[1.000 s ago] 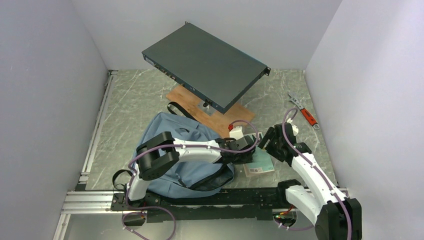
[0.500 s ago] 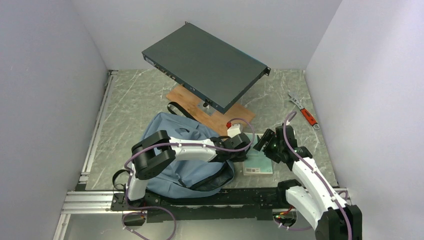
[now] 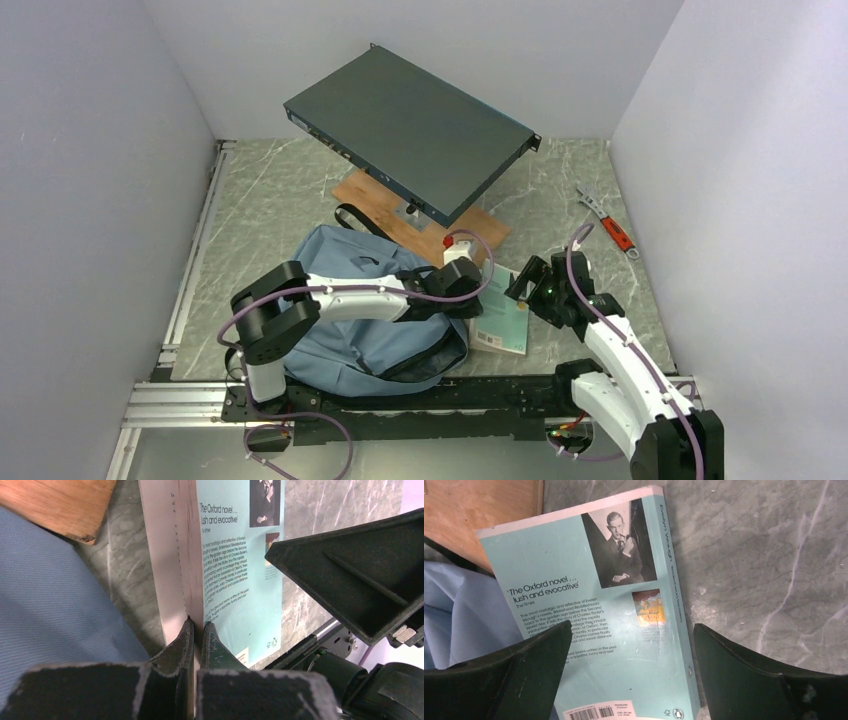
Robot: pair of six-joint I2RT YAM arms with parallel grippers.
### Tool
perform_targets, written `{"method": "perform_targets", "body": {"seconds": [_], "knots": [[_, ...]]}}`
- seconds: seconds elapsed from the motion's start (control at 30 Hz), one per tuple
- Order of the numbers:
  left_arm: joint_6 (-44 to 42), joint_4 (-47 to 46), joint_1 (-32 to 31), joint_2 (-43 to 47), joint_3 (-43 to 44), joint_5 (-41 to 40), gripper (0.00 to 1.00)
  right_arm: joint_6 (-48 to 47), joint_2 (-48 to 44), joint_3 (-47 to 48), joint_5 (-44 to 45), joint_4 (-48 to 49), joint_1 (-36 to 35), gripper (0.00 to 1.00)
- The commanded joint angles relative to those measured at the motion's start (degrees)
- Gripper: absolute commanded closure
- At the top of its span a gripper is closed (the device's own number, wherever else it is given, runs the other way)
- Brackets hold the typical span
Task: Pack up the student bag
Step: Pick up the book from the center of the board.
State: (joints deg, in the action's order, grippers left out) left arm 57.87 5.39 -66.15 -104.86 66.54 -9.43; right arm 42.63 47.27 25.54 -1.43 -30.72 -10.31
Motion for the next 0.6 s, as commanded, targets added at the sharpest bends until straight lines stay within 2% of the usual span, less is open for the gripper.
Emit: {"method": "perform_targets", "body": {"seconds": [0.0, 0.1, 0.33, 0.57], "knots": [[0.4, -6.5, 2.1, 4.8, -3.4, 5.3, 1.00, 0.5, -1.4, -0.8, -2.5, 3.4, 0.2, 0.02], [3.2, -9.5, 4.0, 5.4, -6.6, 8.4, 1.00, 1.6, -4.1, -2.7, -1.9, 4.3, 0.4, 0.01], [2.6, -13.2, 5.8, 8.5, -9.2, 14.0, 1.00, 2.9, -8.0, -7.2, -8.6, 9.0, 1.2, 0.01], [2.4, -12.6, 6.7, 15.7, -9.8, 13.5, 1.00, 6.7, -14.5, -11.1, -10.4, 10.1, 1.4, 0.01]]}}
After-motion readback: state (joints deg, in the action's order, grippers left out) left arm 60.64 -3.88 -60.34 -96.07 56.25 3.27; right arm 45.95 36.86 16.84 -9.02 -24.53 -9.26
